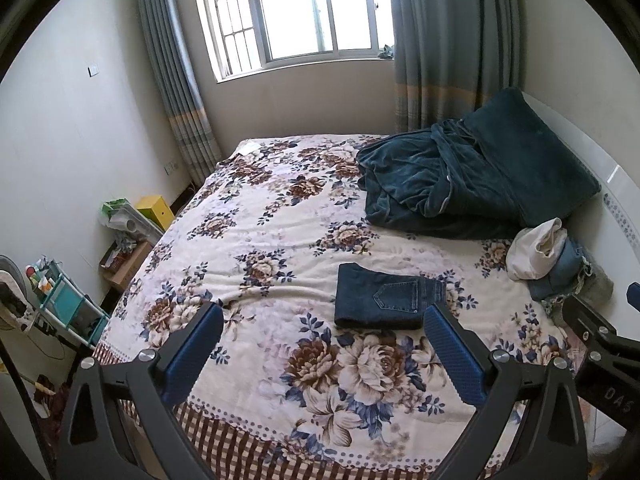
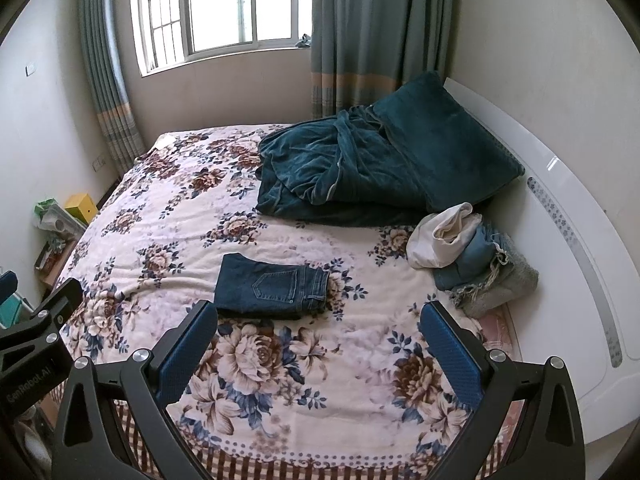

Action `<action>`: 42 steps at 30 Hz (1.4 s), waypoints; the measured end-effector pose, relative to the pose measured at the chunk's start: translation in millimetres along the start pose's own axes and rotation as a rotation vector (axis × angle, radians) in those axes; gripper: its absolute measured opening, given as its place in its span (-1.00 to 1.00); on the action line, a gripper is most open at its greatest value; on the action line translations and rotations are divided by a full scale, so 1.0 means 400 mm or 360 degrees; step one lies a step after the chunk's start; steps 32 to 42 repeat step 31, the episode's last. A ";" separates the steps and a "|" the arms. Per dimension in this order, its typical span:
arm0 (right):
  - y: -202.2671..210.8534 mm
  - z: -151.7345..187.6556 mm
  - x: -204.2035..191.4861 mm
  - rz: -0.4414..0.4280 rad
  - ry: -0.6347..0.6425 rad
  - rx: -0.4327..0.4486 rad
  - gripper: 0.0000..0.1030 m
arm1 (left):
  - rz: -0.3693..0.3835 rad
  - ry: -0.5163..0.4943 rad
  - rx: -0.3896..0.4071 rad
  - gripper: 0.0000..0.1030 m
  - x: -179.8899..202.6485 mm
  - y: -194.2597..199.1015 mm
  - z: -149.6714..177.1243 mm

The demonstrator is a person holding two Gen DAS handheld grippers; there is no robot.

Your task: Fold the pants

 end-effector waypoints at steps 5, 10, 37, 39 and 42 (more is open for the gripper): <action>0.003 -0.004 -0.001 -0.0003 -0.0002 0.0002 1.00 | -0.0001 -0.0002 0.0007 1.00 -0.001 0.001 0.000; 0.003 -0.001 0.000 0.0000 -0.0001 -0.0001 1.00 | 0.0004 0.0001 0.0010 1.00 -0.005 -0.001 -0.006; 0.017 -0.003 -0.008 -0.0001 -0.0015 0.0003 1.00 | -0.0001 -0.0004 0.0044 1.00 -0.006 0.004 -0.013; 0.017 -0.003 -0.008 -0.0001 -0.0015 0.0003 1.00 | -0.0001 -0.0004 0.0044 1.00 -0.006 0.004 -0.013; 0.017 -0.003 -0.008 -0.0001 -0.0015 0.0003 1.00 | -0.0001 -0.0004 0.0044 1.00 -0.006 0.004 -0.013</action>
Point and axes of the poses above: each gripper's, at about its wrist camera, not at the fingertips, and y roughly against the way its jaws point, x to its right, z to its underside, the point moved 1 cm from there along -y, roughly the way its jaws point, and after that the axes turned 6 degrees about -x, right-handed, at the moved point
